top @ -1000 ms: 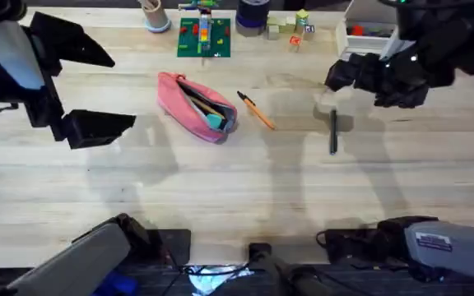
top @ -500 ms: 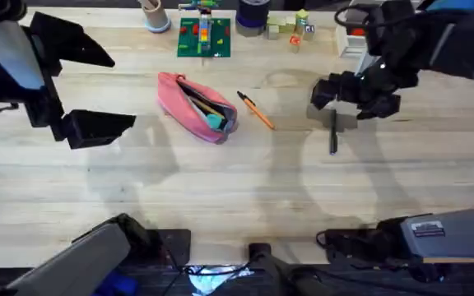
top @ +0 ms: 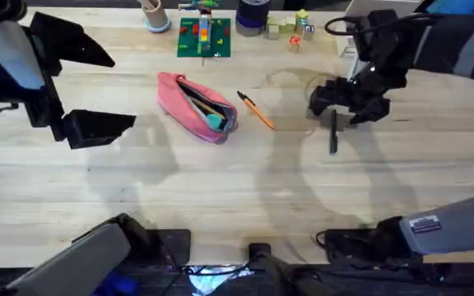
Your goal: Unzip the bag, pick up the pens from the table one at a time and place them inside, then zip the bag closed.
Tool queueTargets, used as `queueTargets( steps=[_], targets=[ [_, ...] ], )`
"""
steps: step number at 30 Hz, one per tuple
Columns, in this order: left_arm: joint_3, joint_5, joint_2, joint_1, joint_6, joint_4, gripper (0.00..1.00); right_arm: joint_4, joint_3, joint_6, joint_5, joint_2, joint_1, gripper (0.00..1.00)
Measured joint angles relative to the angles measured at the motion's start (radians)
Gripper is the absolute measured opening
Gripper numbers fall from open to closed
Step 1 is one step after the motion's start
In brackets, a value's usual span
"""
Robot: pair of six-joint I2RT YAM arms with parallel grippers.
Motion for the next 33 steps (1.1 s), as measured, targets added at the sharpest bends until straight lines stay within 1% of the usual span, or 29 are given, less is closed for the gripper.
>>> queueTargets(
  steps=[3, 5, 6, 8, 10, 12, 22, 26, 33],
  targets=[
    [0.000, 0.000, 0.000, 0.000, 0.000, 0.000, 0.993, -0.001, 0.002, -0.001, 0.004, 0.001, -0.006, 0.638],
    [0.000, 0.000, 0.000, 0.000, 0.000, 0.000, 0.993, -0.001, 0.002, -0.002, 0.007, 0.001, -0.006, 0.460],
    [0.000, 0.000, 0.000, 0.000, 0.000, 0.000, 0.993, -0.001, 0.002, -0.005, 0.007, 0.001, -0.006, 0.395],
    [0.000, 0.000, 0.000, 0.000, 0.000, 0.000, 0.993, -0.002, 0.002, -0.006, 0.013, 0.001, -0.007, 0.214],
    [0.000, 0.000, 0.000, 0.000, 0.000, 0.000, 0.993, -0.004, 0.003, -0.009, 0.026, 0.001, -0.007, 0.062],
    [0.000, 0.000, 0.000, 0.000, 0.000, 0.000, 0.993, -0.005, 0.004, -0.011, 0.028, 0.001, -0.007, 0.039],
    [0.000, 0.000, 0.000, 0.000, 0.000, 0.000, 0.994, -0.007, 0.016, -0.047, 0.018, 0.001, -0.006, 0.033],
    [0.000, 0.000, 0.000, 0.000, 0.000, 0.000, 0.994, -0.006, 0.065, -0.054, 0.002, -0.006, -0.004, 0.033],
    [0.000, 0.000, 0.000, 0.000, 0.000, 0.000, 0.994, 0.014, 0.150, -0.079, -0.029, -0.124, 0.022, 0.033]
  ],
)
